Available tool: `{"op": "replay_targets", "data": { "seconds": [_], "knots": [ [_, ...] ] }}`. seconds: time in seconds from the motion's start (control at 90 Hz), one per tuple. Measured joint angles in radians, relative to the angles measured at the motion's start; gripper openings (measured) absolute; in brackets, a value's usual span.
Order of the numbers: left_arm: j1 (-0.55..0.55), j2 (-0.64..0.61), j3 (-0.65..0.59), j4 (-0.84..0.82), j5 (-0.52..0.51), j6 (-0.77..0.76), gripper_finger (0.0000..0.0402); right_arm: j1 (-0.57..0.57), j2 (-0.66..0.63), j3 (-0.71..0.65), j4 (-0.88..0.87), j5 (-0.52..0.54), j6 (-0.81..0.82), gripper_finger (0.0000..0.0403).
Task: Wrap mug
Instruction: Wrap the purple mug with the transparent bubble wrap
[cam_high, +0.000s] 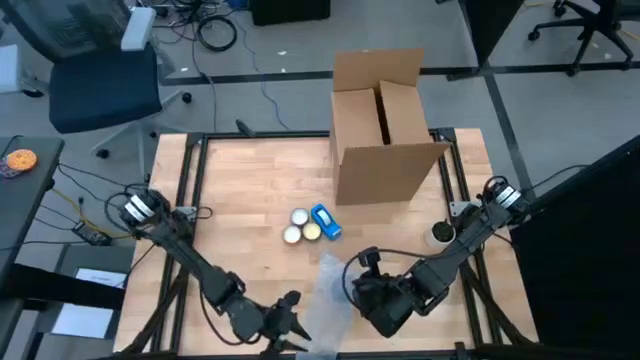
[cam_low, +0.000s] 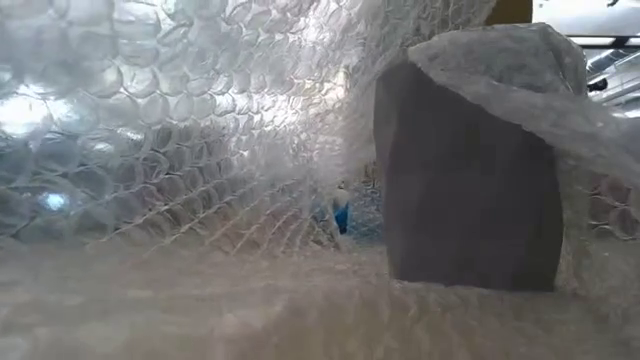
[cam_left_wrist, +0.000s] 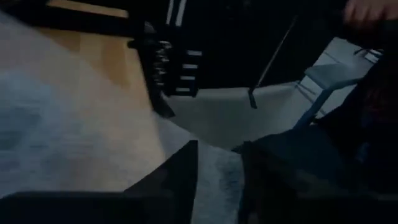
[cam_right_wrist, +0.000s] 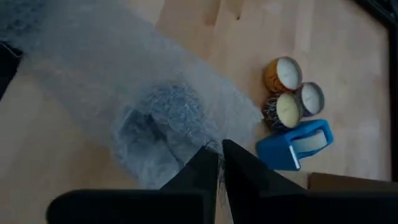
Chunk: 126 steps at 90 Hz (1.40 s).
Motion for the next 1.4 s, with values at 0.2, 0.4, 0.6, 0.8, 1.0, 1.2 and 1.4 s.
{"op": "replay_targets", "data": {
  "seconds": [0.2, 0.4, 0.6, 0.8, 1.0, 1.2, 1.4],
  "knots": [
    [-0.078, 0.142, 0.120, -0.005, -0.056, 0.122, 0.0152, -0.010, 0.000, 0.000, 0.000, -0.014, 0.064, 0.0000],
    [-0.110, 0.287, 0.280, -0.059, -0.207, 0.222, 0.0154, -0.012, 0.000, 0.000, 0.001, -0.014, 0.110, 0.0000],
    [-0.138, 0.397, 0.442, -0.185, -0.298, 0.273, 0.0154, -0.011, 0.000, 0.000, 0.000, -0.034, 0.117, 0.0000],
    [-0.185, 0.461, 0.554, -0.269, -0.443, 0.300, 0.0154, -0.011, 0.000, 0.000, 0.000, -0.045, 0.148, 0.0000],
    [-0.222, 0.526, 0.642, -0.365, -0.585, 0.302, 0.0154, -0.010, 0.000, 0.000, -0.009, -0.048, 0.150, 0.0000],
    [-0.219, 0.581, 0.691, -0.368, -0.645, 0.354, 0.0154, -0.010, 0.000, 0.000, -0.014, -0.048, 0.149, 0.0000],
    [-0.214, 0.607, 0.692, -0.372, -0.653, 0.400, 0.0154, -0.011, 0.000, 0.000, -0.015, -0.063, 0.149, 0.0000]
  ]
}}
